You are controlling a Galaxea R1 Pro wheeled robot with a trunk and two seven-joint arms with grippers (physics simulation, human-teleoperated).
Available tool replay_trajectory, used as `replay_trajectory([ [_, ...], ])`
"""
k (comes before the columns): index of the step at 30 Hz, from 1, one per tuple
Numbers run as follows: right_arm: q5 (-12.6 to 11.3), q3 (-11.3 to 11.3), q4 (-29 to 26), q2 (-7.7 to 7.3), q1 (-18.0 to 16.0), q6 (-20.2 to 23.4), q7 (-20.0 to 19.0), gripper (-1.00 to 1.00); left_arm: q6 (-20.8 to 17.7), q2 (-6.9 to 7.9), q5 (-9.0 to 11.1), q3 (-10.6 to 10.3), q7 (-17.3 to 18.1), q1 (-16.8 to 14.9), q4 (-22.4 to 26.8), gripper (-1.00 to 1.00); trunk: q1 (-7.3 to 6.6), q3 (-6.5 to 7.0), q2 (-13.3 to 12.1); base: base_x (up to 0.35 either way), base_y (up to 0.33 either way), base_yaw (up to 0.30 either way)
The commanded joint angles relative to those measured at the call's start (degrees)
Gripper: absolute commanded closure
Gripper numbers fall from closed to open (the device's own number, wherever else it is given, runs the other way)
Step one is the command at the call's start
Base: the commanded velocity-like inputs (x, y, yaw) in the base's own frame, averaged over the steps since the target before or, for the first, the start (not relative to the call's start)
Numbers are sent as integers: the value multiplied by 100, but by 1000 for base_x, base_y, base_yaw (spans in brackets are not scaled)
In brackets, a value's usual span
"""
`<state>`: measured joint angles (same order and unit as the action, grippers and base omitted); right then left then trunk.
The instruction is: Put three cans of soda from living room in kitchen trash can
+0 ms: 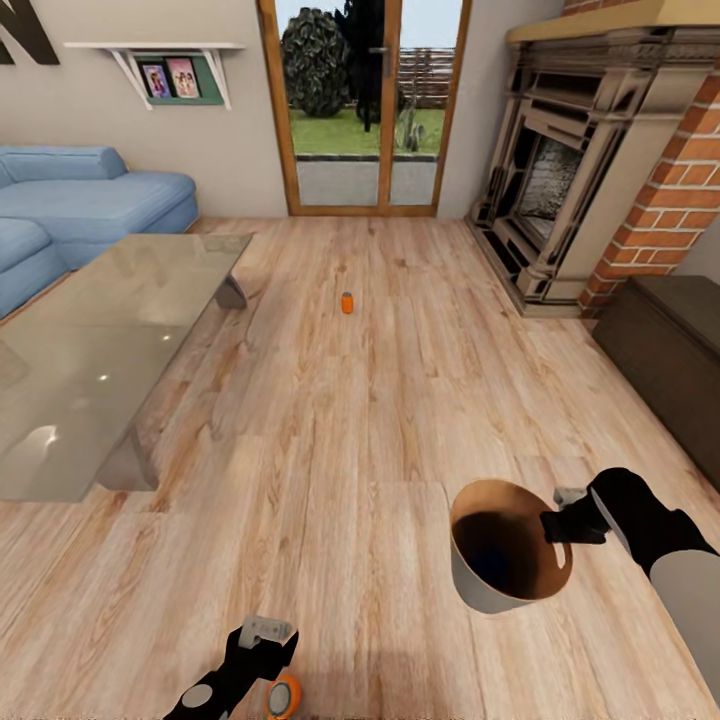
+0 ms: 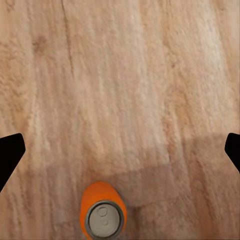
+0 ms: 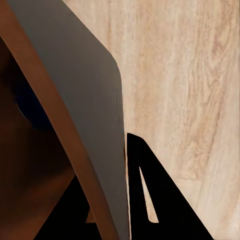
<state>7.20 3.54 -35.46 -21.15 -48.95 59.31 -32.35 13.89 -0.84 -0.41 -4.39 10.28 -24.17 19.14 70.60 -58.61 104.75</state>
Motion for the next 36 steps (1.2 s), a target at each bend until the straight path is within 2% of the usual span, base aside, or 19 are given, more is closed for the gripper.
replay_trajectory([
  [1, -71, -3, -119, -3, -4, 69, -35, 100, 3, 2, -1, 0, 0, 0, 1, -100, 22, -27, 42, 0, 0, 0],
  [7, -60, 12, -301, 4, -19, 69, -34, 100, 8, 4, -3, 0, -1, 0, -1, -100, 154, -189, 282, 0, 0, 0],
  [20, -53, 51, -306, 28, -39, 69, -32, 100, 9, 3, -3, 0, 0, 0, -5, -100, 439, -538, 804, 0, 0, 0],
  [33, -25, 102, -321, 352, -80, 69, -19, 100, 9, -4, -8, 0, 0, 0, -6, -100, 725, -887, 1325, 0, 0, 0],
  [36, 132, 103, -321, 401, -162, 69, -20, 100, 7, 3, -11, -5, 0, 0, -4, -100, 791, -968, 1446, 0, 0, 0],
])
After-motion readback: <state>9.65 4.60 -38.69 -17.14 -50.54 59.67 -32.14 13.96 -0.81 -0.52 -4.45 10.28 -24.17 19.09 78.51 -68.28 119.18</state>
